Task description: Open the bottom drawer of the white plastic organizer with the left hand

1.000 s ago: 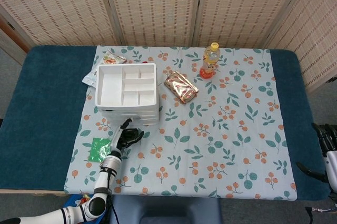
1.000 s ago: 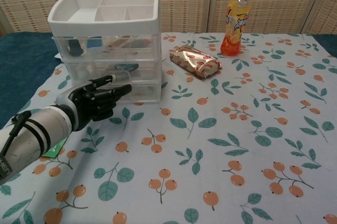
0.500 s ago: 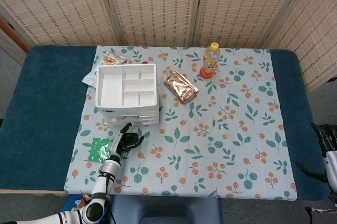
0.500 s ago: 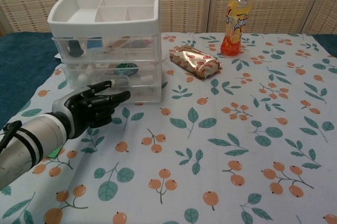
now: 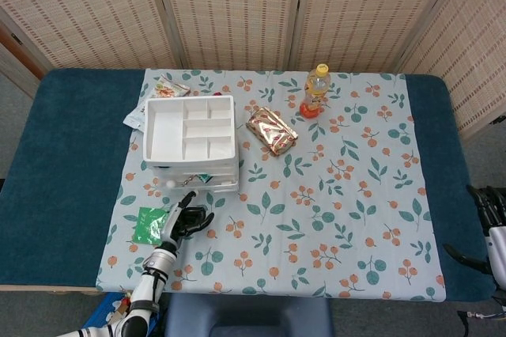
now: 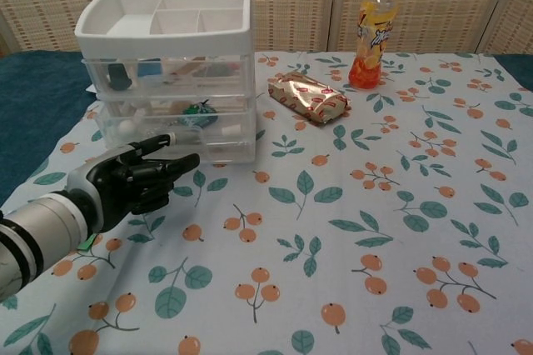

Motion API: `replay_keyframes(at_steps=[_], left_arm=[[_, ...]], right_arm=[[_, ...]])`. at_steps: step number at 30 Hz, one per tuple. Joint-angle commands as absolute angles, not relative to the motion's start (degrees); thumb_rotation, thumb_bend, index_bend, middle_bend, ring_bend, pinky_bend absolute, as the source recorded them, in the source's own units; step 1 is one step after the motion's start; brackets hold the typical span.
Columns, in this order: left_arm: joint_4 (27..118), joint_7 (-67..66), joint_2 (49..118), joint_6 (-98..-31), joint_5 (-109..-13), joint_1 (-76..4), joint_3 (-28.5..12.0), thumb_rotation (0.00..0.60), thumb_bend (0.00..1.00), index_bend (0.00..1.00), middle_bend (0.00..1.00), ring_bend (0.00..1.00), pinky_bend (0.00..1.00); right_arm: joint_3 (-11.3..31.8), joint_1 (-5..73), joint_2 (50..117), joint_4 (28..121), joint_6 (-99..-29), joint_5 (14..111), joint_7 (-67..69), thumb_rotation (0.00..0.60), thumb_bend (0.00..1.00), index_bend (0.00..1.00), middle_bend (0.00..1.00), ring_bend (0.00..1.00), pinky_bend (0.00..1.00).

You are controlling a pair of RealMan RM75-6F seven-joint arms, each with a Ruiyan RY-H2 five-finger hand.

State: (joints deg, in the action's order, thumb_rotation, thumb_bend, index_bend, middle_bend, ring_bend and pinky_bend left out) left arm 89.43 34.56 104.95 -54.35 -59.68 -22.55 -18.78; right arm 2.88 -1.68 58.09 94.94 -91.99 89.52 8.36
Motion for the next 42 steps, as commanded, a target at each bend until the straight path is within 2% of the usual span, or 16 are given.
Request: replay_keyframes(at_steps=[1,7,10,19,29,42], left_arm=[[90.25,35.05,104.25,-54.86,-59.98,-21.68,-18.21,0.6,0.3,0.18,0.82,0.94,1.0],[92.59,34.79,102.04,-57.3,-63.52,-19.68,-15.94,0.6,0.3,0.19,0.82,0.94,1.0],[93.68,35.1,100.9,-59.52,-67.07,-18.67,-14.76,0.6,0.3,0.24,0.82,0.94,1.0],[96.78,31.09,92.27,-60.41,-76.09,-18.3,-9.6,0.6,0.3,0.27,0.82,0.94,1.0],[96.06,16.0,90.34,-62.22,-76.04,-21.96,-11.74,0.6,0.3,0.25,0.83,0.94,1.0],[96.13,4.93,90.68,-59.46,-66.9,-26.61,-14.34,0.6,0.3,0.21,0.82,0.94,1.0]], right_arm=[[2.88,-1.66,58.14,94.9,-91.94,89.49,8.39,0.6,0.12,0.0,0.12,0.07,0.13],[2.85,-1.7,58.2,94.8,-91.99,89.52,8.47,0.6,0.12,0.0,0.12,0.07,0.13],[2.87,-1.8,58.06,94.85,-92.17,89.52,8.43,0.6,0.12,0.0,0.12,0.07,0.13],[2.84,-2.07,58.19,94.56,-92.52,89.52,8.75,0.6,0.12,0.0,0.12,0.07,0.13],[2.86,-1.96,58.23,94.37,-92.57,89.82,8.96,0.6,0.12,0.0,0.12,0.07,0.13],[2.85,-2.18,58.39,93.96,-92.54,89.35,9.26,0.6,0.12,0.0,0.12,0.07,0.13]])
